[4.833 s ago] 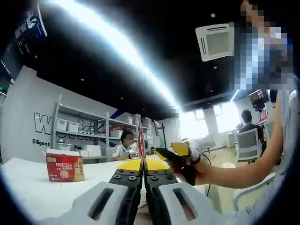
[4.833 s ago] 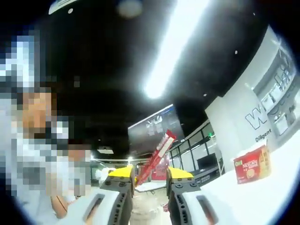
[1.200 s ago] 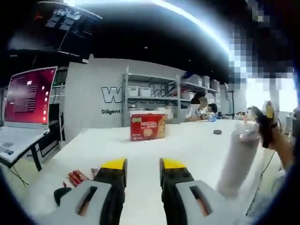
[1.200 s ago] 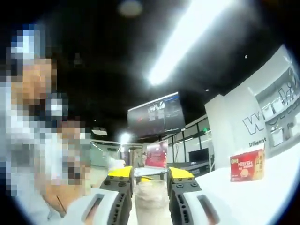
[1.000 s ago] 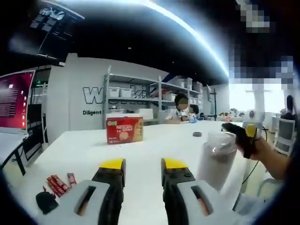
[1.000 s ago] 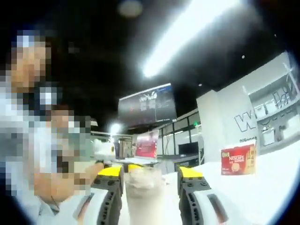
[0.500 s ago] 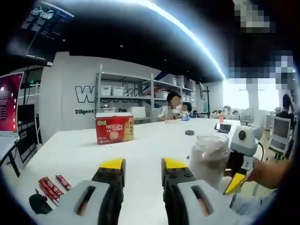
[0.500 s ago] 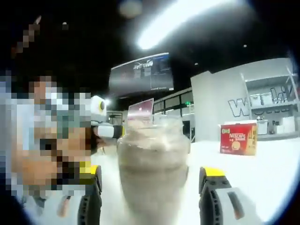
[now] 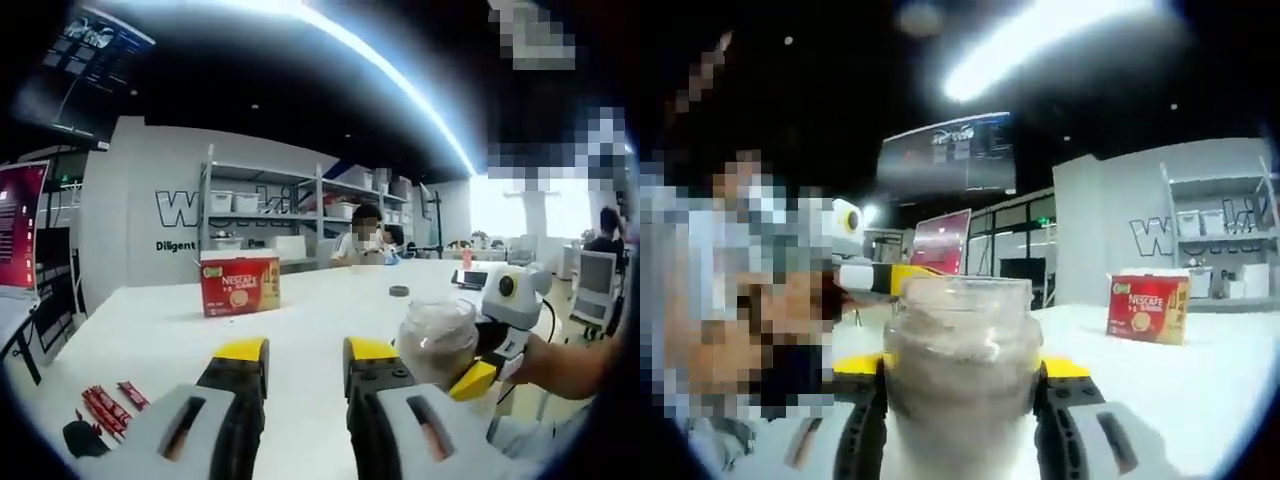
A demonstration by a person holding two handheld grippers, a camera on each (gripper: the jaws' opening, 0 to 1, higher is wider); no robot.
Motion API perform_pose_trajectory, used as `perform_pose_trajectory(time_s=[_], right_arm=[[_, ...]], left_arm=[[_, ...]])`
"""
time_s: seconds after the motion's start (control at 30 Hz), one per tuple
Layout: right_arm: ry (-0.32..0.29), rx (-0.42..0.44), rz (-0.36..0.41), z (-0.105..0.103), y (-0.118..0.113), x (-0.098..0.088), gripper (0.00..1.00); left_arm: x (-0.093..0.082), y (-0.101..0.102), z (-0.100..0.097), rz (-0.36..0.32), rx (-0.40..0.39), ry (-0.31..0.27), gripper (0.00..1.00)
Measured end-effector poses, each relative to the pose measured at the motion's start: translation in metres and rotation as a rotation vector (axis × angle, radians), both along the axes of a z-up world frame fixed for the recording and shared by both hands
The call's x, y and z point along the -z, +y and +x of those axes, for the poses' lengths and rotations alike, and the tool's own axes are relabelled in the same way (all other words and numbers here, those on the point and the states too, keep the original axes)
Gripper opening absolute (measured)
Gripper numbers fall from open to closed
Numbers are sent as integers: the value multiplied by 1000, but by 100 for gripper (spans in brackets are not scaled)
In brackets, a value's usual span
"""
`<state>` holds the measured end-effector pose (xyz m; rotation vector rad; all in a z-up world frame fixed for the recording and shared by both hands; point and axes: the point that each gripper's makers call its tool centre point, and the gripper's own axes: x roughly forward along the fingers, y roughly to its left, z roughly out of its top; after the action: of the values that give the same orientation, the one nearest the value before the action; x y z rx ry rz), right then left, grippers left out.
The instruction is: Tear open the coffee pouch, take out the coffee, and pour the coffee from the pouch into the cup
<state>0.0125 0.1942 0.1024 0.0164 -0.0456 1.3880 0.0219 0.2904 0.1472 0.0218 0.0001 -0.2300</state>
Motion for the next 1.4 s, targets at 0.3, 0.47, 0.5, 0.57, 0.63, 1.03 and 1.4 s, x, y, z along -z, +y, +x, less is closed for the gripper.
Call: perform_pose_trajectory(time_s=[0.3,0.47,0.5,0.57,0.63,1.03,1.4], right_arm=[[140,21,-26,9,2,-1,56],[8,-48,-52,-31,8,6,56],[71,-55,-17,-32,9,6,56],[46,4,-27,-22,13,7,56],[-23,21,-75,-16,13,10,56],[14,40,-57,-2,1,7,56],[12,49,-56,1,-2,5,57]], left_arm=[[-2,-3,-3,-3,12,-8,31],[-1,1,-4,-6,5,-6,31],[-1,1,-4,-8,3,-7,31],[-2,2,-4,-11,2,-8,31],[-3,0,-5,-9,6,-10,31],[-3,2,-4,-9,3,-10,30],[-9,0,-8,-13,15,-23,29]])
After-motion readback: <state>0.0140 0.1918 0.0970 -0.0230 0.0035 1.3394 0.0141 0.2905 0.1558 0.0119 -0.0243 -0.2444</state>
